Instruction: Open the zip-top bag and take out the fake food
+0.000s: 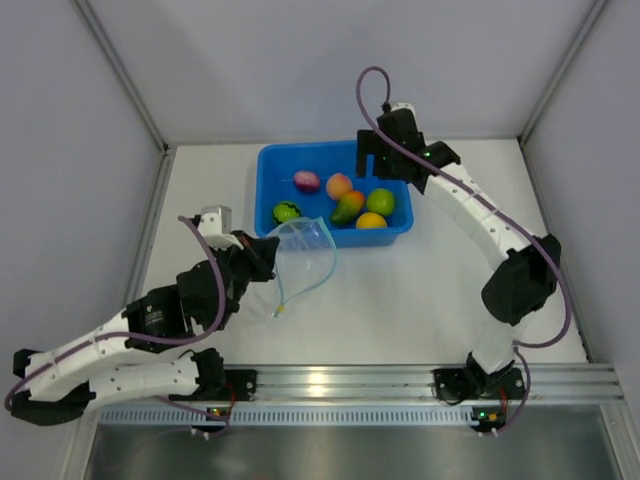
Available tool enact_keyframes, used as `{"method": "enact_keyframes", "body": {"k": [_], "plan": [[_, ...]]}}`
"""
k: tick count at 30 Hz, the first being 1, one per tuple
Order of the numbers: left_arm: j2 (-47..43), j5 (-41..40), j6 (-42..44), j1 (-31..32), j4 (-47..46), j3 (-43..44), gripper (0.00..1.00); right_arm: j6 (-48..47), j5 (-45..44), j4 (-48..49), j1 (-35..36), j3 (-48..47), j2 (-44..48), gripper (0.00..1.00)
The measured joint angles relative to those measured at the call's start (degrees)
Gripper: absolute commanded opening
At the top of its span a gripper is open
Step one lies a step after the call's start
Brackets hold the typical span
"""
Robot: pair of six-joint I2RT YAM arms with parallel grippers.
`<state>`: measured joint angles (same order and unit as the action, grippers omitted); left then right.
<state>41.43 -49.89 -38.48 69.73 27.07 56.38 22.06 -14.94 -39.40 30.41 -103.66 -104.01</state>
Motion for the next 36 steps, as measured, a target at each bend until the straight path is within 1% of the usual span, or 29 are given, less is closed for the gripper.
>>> {"method": "enact_keyframes", "body": {"k": [5, 10, 16, 20, 24, 25, 27, 30, 31, 33, 34, 36], "plan": [[3.4, 0.9, 7.3, 0.0, 2.2, 5.5, 0.0, -0.2, 0.3, -1.7, -0.6, 2.6, 8.9, 0.99], [12.2, 2.1, 11.7, 0.0, 4.7, 10.6, 0.0, -0.9, 0.7, -3.3, -3.1, 7.4, 19.5, 0.99], [23.6, 5.5, 11.5, 0.0, 6.7, 11.8, 0.0, -1.7, 0.6, -5.3, -5.3, 17.7, 34.2, 0.99], [27.9, 7.1, 9.2, 0.3, 7.6, 12.1, 0.0, -2.4, -0.7, -6.6, -5.8, 21.6, 43.1, 0.99], [31.4, 9.5, 6.2, 0.9, 7.8, 14.0, 0.0, -2.9, -3.3, -7.7, -5.9, 23.1, 51.3, 0.99], [32.5, 10.6, 5.5, 1.1, 7.6, 14.8, 0.04, -3.0, -3.9, -7.8, -5.9, 23.4, 52.9, 0.99], [34.2, 12.5, 5.0, 1.7, 7.0, 15.7, 0.07, -3.1, -5.2, -8.3, -6.0, 23.8, 55.9, 0.99], [36.7, 16.9, 4.7, 2.5, 5.4, 16.3, 0.18, -3.3, -7.3, -9.4, -6.0, 23.8, 58.7, 0.99], [37.3, 18.5, 4.7, 2.8, 4.8, 16.3, 0.3, -3.3, -7.9, -9.9, -6.0, 23.8, 59.1, 0.99], [38.2, 20.9, 4.7, 3.1, 3.8, 16.3, 0.44, -3.3, -9.0, -11.1, -6.0, 23.8, 59.5, 0.99], [38.6, 21.9, 4.7, 3.2, 3.5, 16.3, 0.54, -3.5, -9.4, -11.1, -6.0, 24.3, 59.6, 0.99], [38.7, 22.9, 4.4, 3.3, 3.1, 16.3, 0.61, -3.7, -10.1, -11.5, -6.0, 25.9, 60.2, 0.99]]}}
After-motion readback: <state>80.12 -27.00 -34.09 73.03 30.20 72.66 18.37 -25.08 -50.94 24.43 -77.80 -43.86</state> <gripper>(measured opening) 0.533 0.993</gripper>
